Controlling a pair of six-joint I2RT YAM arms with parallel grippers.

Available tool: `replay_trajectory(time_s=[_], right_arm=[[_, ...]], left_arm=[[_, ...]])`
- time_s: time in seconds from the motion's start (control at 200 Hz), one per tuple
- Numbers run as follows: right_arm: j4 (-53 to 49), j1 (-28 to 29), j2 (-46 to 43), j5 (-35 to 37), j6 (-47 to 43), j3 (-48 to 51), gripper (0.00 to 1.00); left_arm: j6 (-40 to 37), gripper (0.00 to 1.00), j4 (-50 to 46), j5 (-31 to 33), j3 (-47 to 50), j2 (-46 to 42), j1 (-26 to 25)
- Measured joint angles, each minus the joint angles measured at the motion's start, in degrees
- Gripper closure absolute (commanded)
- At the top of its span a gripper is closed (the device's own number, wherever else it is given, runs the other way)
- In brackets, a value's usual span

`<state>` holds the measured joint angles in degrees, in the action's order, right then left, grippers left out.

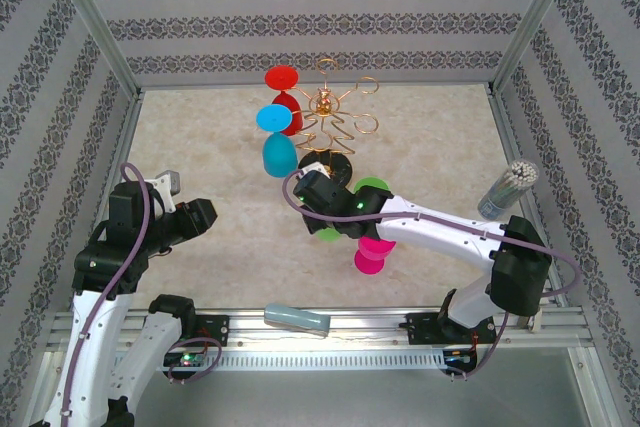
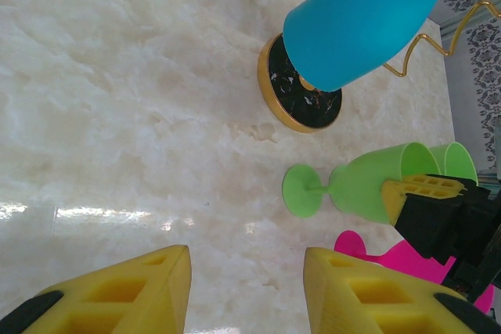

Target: Take the wine glass off the wine glass rack

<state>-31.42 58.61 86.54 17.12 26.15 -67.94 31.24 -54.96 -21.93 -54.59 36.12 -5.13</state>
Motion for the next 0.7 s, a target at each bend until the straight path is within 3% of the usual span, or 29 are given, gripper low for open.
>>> replay_trajectory(time_s=[0.21, 0.699], right_arm=[[0.0, 0.0, 0.0, 0.0, -0.6, 0.0, 0.76], [-0.5, 0.0, -2.4, 0.1, -0.8, -0.2, 0.61]], left_arm=[[0.0, 0.57, 0.0, 0.0, 0.0, 0.0, 0.0], [0.0, 0.57, 0.0, 0.0, 0.0, 0.0, 0.0]])
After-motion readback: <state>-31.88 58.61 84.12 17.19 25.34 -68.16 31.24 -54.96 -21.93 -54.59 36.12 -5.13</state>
